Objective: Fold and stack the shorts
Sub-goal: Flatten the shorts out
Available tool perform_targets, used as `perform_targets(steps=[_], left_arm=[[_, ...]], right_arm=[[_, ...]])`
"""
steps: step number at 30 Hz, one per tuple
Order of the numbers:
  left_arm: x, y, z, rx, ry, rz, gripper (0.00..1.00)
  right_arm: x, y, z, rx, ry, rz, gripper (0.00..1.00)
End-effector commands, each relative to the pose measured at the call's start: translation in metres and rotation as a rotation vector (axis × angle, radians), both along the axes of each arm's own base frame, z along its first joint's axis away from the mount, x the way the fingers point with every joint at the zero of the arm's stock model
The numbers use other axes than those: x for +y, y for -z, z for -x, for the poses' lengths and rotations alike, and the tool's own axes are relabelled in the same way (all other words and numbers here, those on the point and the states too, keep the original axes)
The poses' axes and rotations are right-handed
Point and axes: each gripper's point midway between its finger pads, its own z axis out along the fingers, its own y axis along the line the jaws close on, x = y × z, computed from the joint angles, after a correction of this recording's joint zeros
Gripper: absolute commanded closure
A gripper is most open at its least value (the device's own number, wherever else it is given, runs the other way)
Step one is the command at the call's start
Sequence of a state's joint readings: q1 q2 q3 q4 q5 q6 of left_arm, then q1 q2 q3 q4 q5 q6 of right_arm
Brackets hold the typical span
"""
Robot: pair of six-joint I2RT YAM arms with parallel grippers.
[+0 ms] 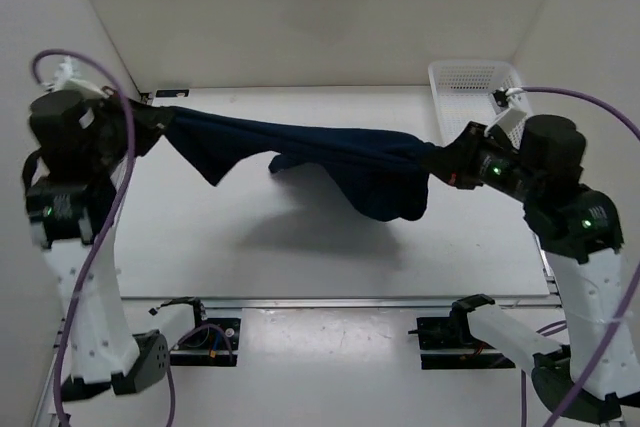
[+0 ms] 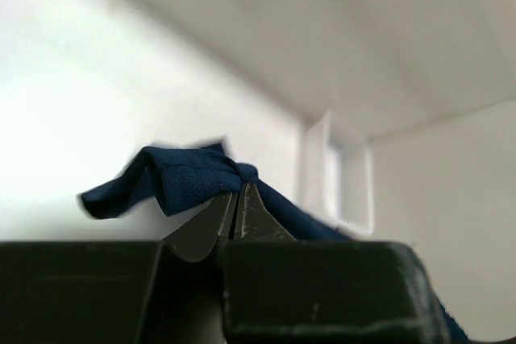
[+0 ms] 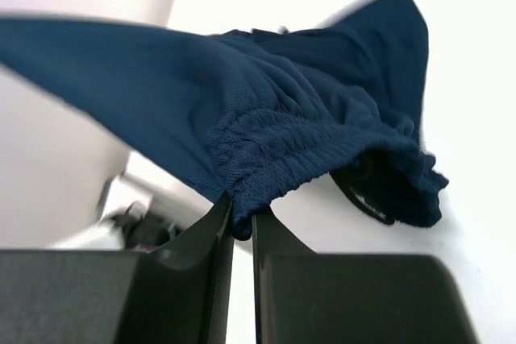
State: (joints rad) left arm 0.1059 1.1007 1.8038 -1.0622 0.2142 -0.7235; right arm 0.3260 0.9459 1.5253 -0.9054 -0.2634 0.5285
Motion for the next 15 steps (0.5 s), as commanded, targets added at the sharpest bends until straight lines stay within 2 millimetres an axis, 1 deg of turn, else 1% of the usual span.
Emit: perform_targets(steps=[1,2,3,4,5,6,7,8,9,10,11,12,13,14,15], left_arm=[[0.017,-0.061,0.058,-0.186,-0.148,-0.008,0.9],[0.02,-0.074,0.069,-0.231,-0.169,-0.014,0.9],[0.026,-0.082,0.076,-0.253,-0.211,-0.023,0.9],[0.028,-0.093,0.088,-0.292,-0.231,-0.027,0.9],[0.029,-0.111,0.107,-0.344,-0.249,-0.029,0.9],[0.035,-0.117,0.112,-0.359,-0.283,-0.043,0.9],[0.037,-0.124,0.117,-0.376,-0.299,-0.045,0.9],[0.039,-0.139,0.126,-0.423,-0.31,-0.055,0.9],[0.037,-0.143,0.13,-0.441,-0.301,-0.065,0.9],[0.039,-0.146,0.128,-0.444,-0.31,-0.066,0.9],[0.04,-0.146,0.122,-0.436,-0.308,-0.08,0.9],[0.038,-0.15,0.115,-0.45,-0.292,-0.078,0.9],[0.038,-0.149,0.106,-0.441,-0.28,-0.09,0.9],[0.039,-0.133,0.082,-0.381,-0.267,-0.09,0.9],[0.041,-0.123,0.067,-0.348,-0.265,-0.1,0.9]], right_arm=[[0.006,-0.048,0.064,-0.177,-0.218,-0.028,1.0],[0.006,-0.057,0.073,-0.215,-0.237,-0.035,1.0],[0.003,-0.067,0.087,-0.261,-0.247,-0.048,1.0],[0.001,-0.074,0.095,-0.29,-0.255,-0.057,1.0],[-0.002,-0.082,0.104,-0.323,-0.257,-0.056,1.0],[-0.004,-0.086,0.11,-0.34,-0.257,-0.059,1.0],[-0.007,-0.088,0.112,-0.343,-0.244,-0.056,1.0],[-0.014,-0.091,0.117,-0.354,-0.212,-0.05,1.0],[-0.016,-0.092,0.117,-0.353,-0.194,-0.045,1.0],[-0.018,-0.089,0.115,-0.343,-0.177,-0.037,1.0],[-0.02,-0.087,0.113,-0.333,-0.162,-0.031,1.0],[-0.021,-0.083,0.11,-0.323,-0.149,-0.024,1.0],[-0.025,-0.079,0.103,-0.313,-0.115,-0.011,1.0],[-0.025,-0.072,0.094,-0.287,-0.096,0.002,1.0],[-0.026,-0.067,0.088,-0.275,-0.081,0.011,1.0]])
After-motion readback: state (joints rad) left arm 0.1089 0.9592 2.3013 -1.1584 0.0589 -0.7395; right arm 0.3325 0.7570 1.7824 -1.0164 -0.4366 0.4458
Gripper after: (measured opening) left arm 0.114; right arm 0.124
